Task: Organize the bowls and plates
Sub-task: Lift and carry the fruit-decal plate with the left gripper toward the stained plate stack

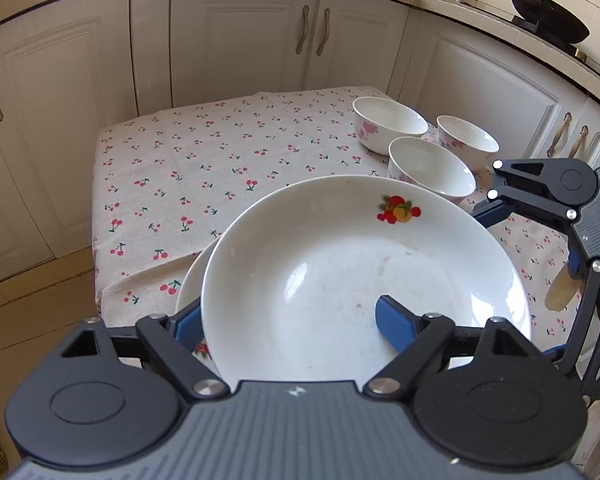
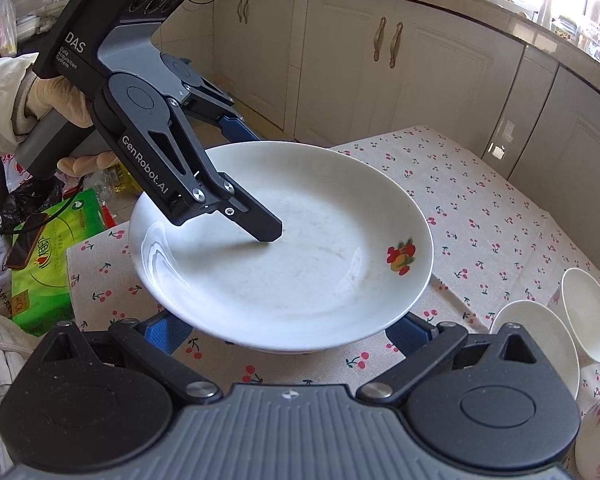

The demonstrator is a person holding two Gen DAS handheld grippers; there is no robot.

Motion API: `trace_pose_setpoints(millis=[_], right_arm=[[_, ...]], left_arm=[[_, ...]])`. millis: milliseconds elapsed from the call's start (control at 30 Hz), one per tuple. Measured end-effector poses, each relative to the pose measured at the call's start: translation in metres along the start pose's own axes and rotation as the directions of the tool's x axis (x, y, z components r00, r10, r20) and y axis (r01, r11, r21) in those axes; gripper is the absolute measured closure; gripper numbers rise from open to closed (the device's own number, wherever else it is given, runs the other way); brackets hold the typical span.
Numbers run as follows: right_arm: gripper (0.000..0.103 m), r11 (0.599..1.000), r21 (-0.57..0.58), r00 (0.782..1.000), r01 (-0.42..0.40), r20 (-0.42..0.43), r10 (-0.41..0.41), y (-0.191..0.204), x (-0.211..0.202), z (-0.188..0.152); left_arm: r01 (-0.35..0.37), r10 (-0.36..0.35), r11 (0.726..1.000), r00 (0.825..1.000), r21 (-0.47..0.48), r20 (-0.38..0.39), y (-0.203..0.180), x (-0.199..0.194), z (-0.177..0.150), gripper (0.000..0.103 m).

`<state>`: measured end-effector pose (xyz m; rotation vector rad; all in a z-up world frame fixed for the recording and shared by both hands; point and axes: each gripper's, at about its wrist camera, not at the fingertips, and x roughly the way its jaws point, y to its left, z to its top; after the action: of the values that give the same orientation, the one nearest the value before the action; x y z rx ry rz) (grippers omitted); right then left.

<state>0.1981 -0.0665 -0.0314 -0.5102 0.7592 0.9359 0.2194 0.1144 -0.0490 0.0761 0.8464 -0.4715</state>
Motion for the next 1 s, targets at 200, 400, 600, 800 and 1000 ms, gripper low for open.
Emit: trace_pose_setpoints(millis=[200, 400, 600, 800, 1000], right_arm=[[0.000, 1.000, 0.010, 1.000, -0.003, -0.025, 0.003, 0.000, 0.005, -0.001], [0.000, 1.000, 0.020, 0.999, -0.004, -0.045, 0.005, 0.000, 0.011, -0.002], [0.000, 1.000, 0.024, 0.998, -0.003, -0.059, 0.004, 0.000, 0.013, -0.003], [0.000, 1.000, 0.023, 0.998, -0.005, -0.060, 0.006, 0.000, 0.013, -0.003], [0.000, 1.000, 0.010, 0.998, -0.009, -0.063, 0.009, 0.001, 0.013, -0.002]], left_arm=[[0.012, -0.012, 1.000, 1.000, -0.011, -0.021, 0.001, 0.008, -0.006, 0.016], [0.028, -0.028, 0.999, 0.999, -0.018, -0.043, 0.003, 0.015, -0.008, 0.016], [0.034, -0.035, 0.999, 0.997, -0.019, -0.064, 0.006, 0.020, -0.007, 0.016], [0.038, -0.040, 0.999, 0.996, -0.020, -0.084, 0.007, 0.022, -0.007, 0.016], [0.039, -0.040, 0.999, 0.992, -0.013, -0.123, 0.010, 0.024, -0.004, 0.016]])
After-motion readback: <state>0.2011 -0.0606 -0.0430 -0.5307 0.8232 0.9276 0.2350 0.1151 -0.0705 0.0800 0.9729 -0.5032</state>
